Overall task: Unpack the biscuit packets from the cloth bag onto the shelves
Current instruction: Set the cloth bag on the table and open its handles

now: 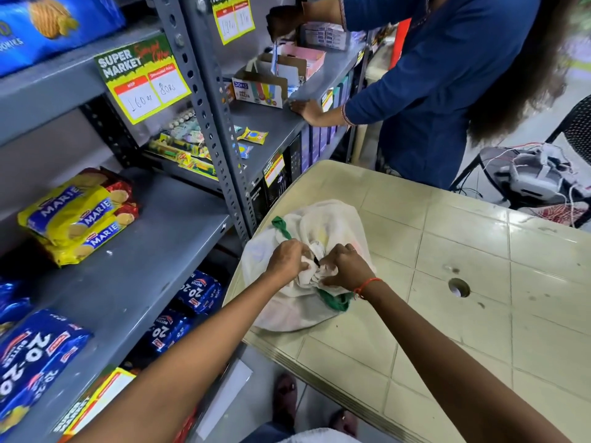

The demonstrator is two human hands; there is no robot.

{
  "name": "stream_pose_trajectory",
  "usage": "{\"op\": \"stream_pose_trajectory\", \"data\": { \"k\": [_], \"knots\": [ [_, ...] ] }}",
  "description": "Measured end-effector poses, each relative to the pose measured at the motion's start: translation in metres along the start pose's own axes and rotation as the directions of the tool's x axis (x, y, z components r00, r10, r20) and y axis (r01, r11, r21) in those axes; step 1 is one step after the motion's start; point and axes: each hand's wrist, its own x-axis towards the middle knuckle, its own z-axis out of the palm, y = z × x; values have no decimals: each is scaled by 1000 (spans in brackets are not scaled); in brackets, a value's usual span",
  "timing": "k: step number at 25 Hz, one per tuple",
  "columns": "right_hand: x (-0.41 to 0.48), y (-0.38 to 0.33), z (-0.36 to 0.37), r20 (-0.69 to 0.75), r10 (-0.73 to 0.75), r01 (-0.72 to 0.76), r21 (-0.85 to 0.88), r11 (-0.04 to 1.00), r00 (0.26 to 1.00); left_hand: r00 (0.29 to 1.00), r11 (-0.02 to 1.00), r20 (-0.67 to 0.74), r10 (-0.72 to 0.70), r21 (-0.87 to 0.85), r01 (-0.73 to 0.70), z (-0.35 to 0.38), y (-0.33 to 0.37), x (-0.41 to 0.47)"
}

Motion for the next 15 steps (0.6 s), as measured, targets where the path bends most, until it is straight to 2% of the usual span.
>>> {"op": "stream_pose_trajectory", "data": {
  "k": [3, 6, 8, 10, 11, 13, 15],
  "knots": [
    [-4, 2, 11, 16, -6, 7, -85, 996, 1000, 999, 1000, 31, -10, 14, 9, 3, -4, 0],
    [-6, -2, 23, -63, -33, 26, -116, 993, 997, 1000, 1000, 16, 5, 23, -6, -1, -8, -4],
    [-8, 6, 12, -218, 16, -3, 60, 998, 976, 996, 998, -63, -60, -35, 58, -13, -20, -7],
    [-10, 36, -12, -368, 171, -81, 247, 966, 914, 966, 979, -162, -200, -62, 192, -30, -47, -14],
    [-11, 56, -27, -381, 255, -143, 298, 944, 889, 955, 968, -158, -250, -55, 244, -37, -64, -18],
    [-12, 78, -46, -313, 337, -250, 285, 925, 888, 966, 967, -47, -254, -27, 253, -45, -84, -23],
    [-8, 68, -46, -227, 270, -211, 253, 944, 935, 982, 982, -3, -188, -5, 188, -44, -73, -19]
  ]
}}
